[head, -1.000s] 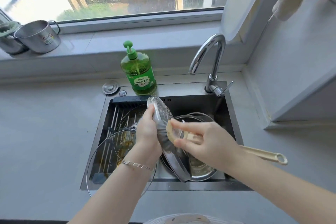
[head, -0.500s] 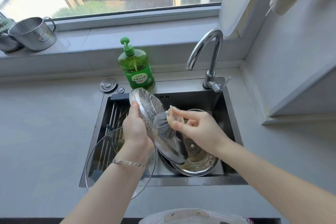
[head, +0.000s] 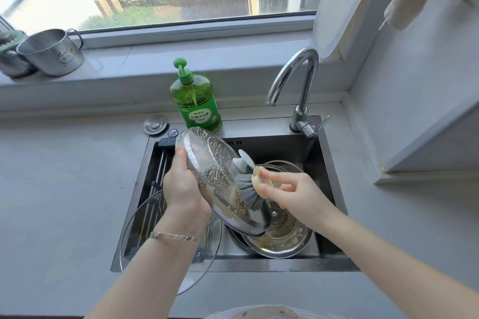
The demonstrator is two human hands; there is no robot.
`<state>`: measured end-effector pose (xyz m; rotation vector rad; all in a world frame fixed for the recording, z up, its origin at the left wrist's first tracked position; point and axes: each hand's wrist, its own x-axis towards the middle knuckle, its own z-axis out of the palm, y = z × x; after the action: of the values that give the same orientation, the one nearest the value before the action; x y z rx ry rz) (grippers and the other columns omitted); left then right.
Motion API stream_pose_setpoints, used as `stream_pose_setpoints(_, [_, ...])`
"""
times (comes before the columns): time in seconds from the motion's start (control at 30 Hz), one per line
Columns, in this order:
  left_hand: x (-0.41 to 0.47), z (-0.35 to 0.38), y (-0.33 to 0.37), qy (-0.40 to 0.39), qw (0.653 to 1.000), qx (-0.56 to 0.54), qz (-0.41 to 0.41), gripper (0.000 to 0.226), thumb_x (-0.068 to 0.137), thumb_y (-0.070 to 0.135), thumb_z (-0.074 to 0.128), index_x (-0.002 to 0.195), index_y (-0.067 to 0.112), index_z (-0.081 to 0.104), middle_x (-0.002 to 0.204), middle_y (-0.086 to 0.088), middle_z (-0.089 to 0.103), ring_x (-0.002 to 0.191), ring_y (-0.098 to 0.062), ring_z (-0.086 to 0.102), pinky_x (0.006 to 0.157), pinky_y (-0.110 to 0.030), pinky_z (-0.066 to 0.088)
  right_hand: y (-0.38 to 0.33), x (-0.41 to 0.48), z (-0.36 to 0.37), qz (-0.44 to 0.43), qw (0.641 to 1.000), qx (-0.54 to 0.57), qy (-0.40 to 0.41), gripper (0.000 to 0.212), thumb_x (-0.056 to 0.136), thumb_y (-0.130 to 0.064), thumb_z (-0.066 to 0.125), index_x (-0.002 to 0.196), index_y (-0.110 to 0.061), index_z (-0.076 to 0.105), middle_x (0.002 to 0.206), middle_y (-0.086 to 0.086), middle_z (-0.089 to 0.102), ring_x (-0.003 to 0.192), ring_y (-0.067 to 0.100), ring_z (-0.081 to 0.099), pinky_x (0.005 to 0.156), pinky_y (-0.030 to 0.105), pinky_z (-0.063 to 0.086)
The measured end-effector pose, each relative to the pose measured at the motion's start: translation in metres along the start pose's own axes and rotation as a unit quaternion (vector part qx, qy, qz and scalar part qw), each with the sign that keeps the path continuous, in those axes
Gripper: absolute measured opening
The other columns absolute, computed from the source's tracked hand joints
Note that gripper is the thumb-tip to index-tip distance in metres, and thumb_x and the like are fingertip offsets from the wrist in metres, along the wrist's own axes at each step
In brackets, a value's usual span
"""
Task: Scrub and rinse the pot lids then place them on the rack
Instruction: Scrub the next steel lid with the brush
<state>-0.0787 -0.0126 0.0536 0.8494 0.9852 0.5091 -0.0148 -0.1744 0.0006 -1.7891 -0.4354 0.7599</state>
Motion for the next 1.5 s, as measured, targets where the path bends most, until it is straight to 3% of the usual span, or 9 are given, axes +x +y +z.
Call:
stream_pose_setpoints(0.2, [0.002, -0.004, 0.003, 0.006, 1.000, -0.015, -0.022, 0.034, 0.097, 0.039, 0.046, 0.110, 0.012, 0.062, 0.102, -0.011, 0.070, 0.093, -0.027, 0.067, 0.076, -0.042, 0.055, -0.004, 0.004, -0.007, 0.067, 0.997, 0.029, 0.015, 0.038, 0.086, -0.031, 0.065, 0.123, -0.026, 0.058, 0.038, -0.021, 0.045, 0.044, -0.003, 0.045, 0.049, 0.007, 0.033])
stream_pose_setpoints(0.33, [0.003, -0.004, 0.011, 0.057, 0.998, -0.039, -0.001, 0.025, 0.096, 0.034, 0.050, 0.102, 0.013, 0.062, 0.088, -0.004, 0.068, 0.081, -0.019, 0.066, 0.067, -0.034, 0.054, -0.019, -0.008, 0.006, -0.006, 0.999, 0.021, -0.039, 0.042, 0.080, -0.041, 0.067, 0.121, -0.035, 0.061, 0.057, -0.005, 0.038, 0.062, 0.019, 0.030, 0.062, 0.027, 0.028])
stream_pose_setpoints(0.5, [0.004, -0.001, 0.007, 0.040, 0.999, -0.034, -0.008, 0.027, 0.096, 0.036, 0.050, 0.101, 0.015, 0.064, 0.094, -0.006, 0.070, 0.085, -0.021, 0.067, 0.073, -0.037, 0.055, -0.021, 0.003, -0.009, 0.060, 0.998, 0.025, 0.016, 0.037, 0.086, -0.030, 0.065, 0.122, -0.022, 0.061, 0.040, -0.023, 0.044, 0.043, -0.007, 0.045, 0.048, 0.005, 0.033])
stream_pose_setpoints(0.67, [0.010, 0.003, 0.015, 0.116, 0.991, -0.064, -0.011, 0.027, 0.097, 0.033, 0.049, 0.107, 0.011, 0.061, 0.096, -0.005, 0.064, 0.082, -0.020, 0.061, 0.069, -0.034, 0.049, -0.035, -0.020, 0.021, -0.065, 0.997, 0.001, -0.033, 0.035, 0.082, -0.040, 0.066, 0.116, -0.043, 0.060, 0.058, 0.000, 0.032, 0.057, 0.015, 0.026, 0.056, 0.028, 0.024])
stream_pose_setpoints(0.83, [0.015, 0.001, 0.018, 0.184, 0.978, -0.092, -0.028, 0.025, 0.095, 0.034, 0.051, 0.088, 0.011, 0.059, 0.076, 0.001, 0.062, 0.065, -0.014, 0.059, 0.053, -0.028, 0.047, -0.015, -0.008, 0.011, -0.011, 0.995, -0.087, 0.054, 0.040, 0.082, -0.049, 0.062, 0.121, -0.047, 0.056, 0.051, -0.011, 0.033, 0.052, 0.007, 0.031, 0.058, 0.030, 0.031])
stream_pose_setpoints(1.07, [0.023, -0.003, 0.021, 0.195, 0.973, -0.119, -0.028, 0.029, 0.096, 0.033, 0.048, 0.078, 0.013, 0.057, 0.077, 0.001, 0.062, 0.067, -0.014, 0.060, 0.056, -0.027, 0.050, -0.023, -0.011, 0.010, -0.048, 0.990, -0.116, 0.058, 0.040, 0.084, -0.045, 0.061, 0.123, -0.045, 0.055, 0.057, -0.006, 0.046, 0.054, 0.007, 0.037, 0.058, 0.027, 0.037])
stream_pose_setpoints(1.2, [0.018, 0.003, 0.015, 0.193, 0.977, -0.090, -0.016, 0.025, 0.095, 0.034, 0.051, 0.080, 0.015, 0.057, 0.074, 0.005, 0.061, 0.063, -0.010, 0.058, 0.045, -0.019, 0.046, -0.030, -0.010, 0.020, -0.064, 0.986, -0.150, 0.040, 0.039, 0.083, -0.048, 0.061, 0.121, -0.049, 0.054, 0.085, -0.011, 0.068, 0.078, 0.006, 0.057, 0.076, 0.029, 0.049])
stream_pose_setpoints(1.37, [0.029, -0.009, 0.024, 0.171, 0.979, -0.108, -0.042, 0.027, 0.096, 0.029, 0.049, 0.086, 0.009, 0.064, 0.080, -0.003, 0.071, 0.075, -0.019, 0.065, 0.082, -0.038, 0.054, -0.023, -0.005, 0.006, -0.070, 0.996, -0.060, 0.006, 0.035, 0.083, -0.042, 0.064, 0.115, -0.051, 0.056, 0.061, -0.008, 0.047, 0.055, 0.009, 0.034, 0.059, 0.028, 0.033])
stream_pose_setpoints(1.5, [0.030, -0.014, 0.023, 0.147, 0.981, -0.118, -0.047, 0.028, 0.098, 0.028, 0.044, 0.087, 0.008, 0.061, 0.100, -0.008, 0.068, 0.092, -0.025, 0.063, 0.093, -0.043, 0.048, 0.006, 0.004, -0.017, 0.030, 0.998, -0.047, 0.035, 0.041, 0.084, -0.040, 0.064, 0.124, -0.034, 0.058, 0.046, -0.022, 0.051, 0.052, -0.002, 0.048, 0.065, 0.016, 0.038])
